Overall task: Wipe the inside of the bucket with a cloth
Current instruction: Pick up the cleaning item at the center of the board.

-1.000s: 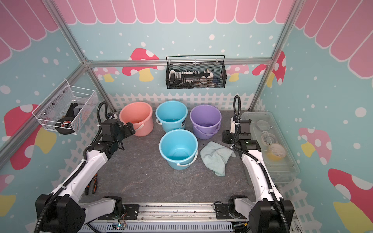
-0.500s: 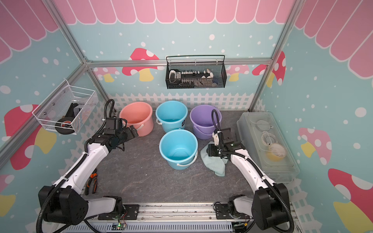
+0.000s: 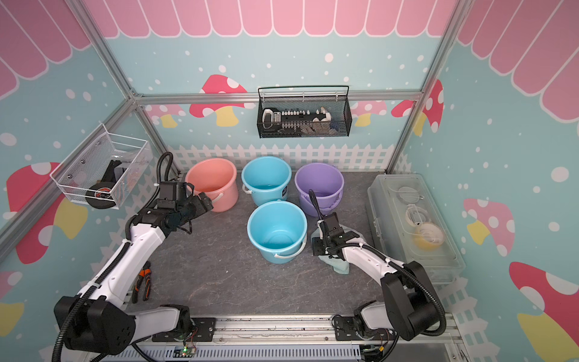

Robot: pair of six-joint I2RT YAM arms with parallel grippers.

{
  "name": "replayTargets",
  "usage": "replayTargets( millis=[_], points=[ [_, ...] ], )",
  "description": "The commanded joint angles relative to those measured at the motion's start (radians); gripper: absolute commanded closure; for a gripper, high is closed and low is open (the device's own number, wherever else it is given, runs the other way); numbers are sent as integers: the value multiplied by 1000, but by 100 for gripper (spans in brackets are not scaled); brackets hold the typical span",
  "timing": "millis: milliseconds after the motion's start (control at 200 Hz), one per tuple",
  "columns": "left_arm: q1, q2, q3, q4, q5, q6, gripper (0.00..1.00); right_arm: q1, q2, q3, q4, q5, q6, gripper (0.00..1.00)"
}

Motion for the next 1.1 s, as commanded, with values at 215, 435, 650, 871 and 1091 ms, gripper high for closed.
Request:
replayTargets(
  millis=[215, 435, 650, 871, 1091],
  points=[
    [-25, -10, 70, -58, -1, -6, 6, 17, 124, -82, 149, 75, 55, 47],
    [-44, -13, 92, -73, 3, -9, 7, 20, 58, -82, 109, 101, 62, 79],
    [-69, -16, 111, -78, 7, -5, 8, 20, -100, -15, -23, 159, 64, 94],
    [-91, -8, 119, -76, 12, -7, 9, 20, -240, 162, -208, 222, 10, 98],
    [-118, 11, 119, -73, 46, -20, 12, 21, -269, 418, -357, 248, -58, 100]
  ],
)
